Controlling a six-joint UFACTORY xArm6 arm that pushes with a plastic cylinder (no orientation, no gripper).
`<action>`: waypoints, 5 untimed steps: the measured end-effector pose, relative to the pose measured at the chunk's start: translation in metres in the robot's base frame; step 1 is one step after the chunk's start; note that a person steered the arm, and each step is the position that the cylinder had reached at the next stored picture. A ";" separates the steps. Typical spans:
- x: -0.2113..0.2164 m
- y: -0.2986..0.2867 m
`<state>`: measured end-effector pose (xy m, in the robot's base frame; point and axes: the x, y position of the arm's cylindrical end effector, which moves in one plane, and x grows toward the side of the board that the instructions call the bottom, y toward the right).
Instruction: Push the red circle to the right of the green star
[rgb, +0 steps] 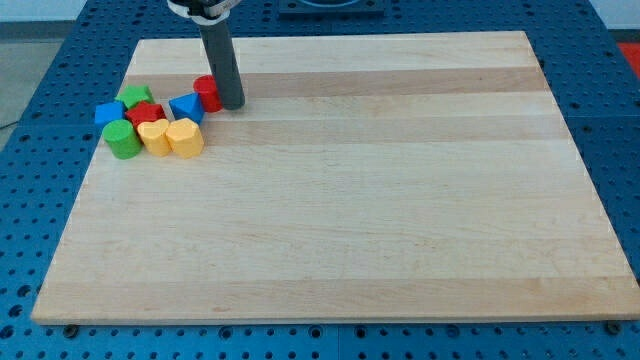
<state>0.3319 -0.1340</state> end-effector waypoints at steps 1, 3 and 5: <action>-0.010 0.015; -0.037 -0.006; -0.027 -0.063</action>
<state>0.3049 -0.1969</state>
